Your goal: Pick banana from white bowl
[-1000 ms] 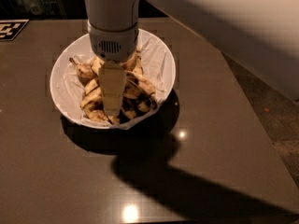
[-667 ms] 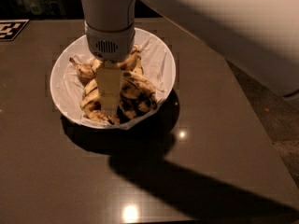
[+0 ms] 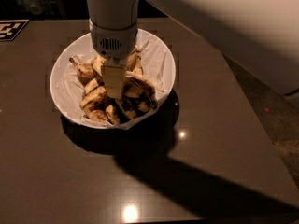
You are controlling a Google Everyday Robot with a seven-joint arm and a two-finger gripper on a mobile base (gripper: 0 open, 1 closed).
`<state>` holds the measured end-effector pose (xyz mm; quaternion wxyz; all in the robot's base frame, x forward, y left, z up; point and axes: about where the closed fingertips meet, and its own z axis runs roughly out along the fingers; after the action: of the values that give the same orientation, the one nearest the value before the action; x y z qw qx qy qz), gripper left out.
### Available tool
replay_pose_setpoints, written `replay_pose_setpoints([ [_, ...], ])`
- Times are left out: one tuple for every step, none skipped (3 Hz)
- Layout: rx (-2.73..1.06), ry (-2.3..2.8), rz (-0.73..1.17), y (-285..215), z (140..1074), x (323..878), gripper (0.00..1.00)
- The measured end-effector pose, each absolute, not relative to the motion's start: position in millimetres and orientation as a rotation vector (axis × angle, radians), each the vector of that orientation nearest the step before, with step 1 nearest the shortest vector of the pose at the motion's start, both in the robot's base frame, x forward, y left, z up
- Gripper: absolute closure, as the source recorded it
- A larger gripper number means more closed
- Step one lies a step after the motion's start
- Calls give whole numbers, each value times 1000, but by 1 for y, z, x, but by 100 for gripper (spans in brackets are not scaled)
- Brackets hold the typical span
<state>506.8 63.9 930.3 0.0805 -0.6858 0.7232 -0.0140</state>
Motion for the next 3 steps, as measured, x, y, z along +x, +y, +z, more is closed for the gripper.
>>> replay_pose_setpoints([
  [-2037,2145,-37,69,931,510,75],
  [-2037,2137,-35,70,933,510,97],
  [-2034,2033,-4,69,951,496,100],
])
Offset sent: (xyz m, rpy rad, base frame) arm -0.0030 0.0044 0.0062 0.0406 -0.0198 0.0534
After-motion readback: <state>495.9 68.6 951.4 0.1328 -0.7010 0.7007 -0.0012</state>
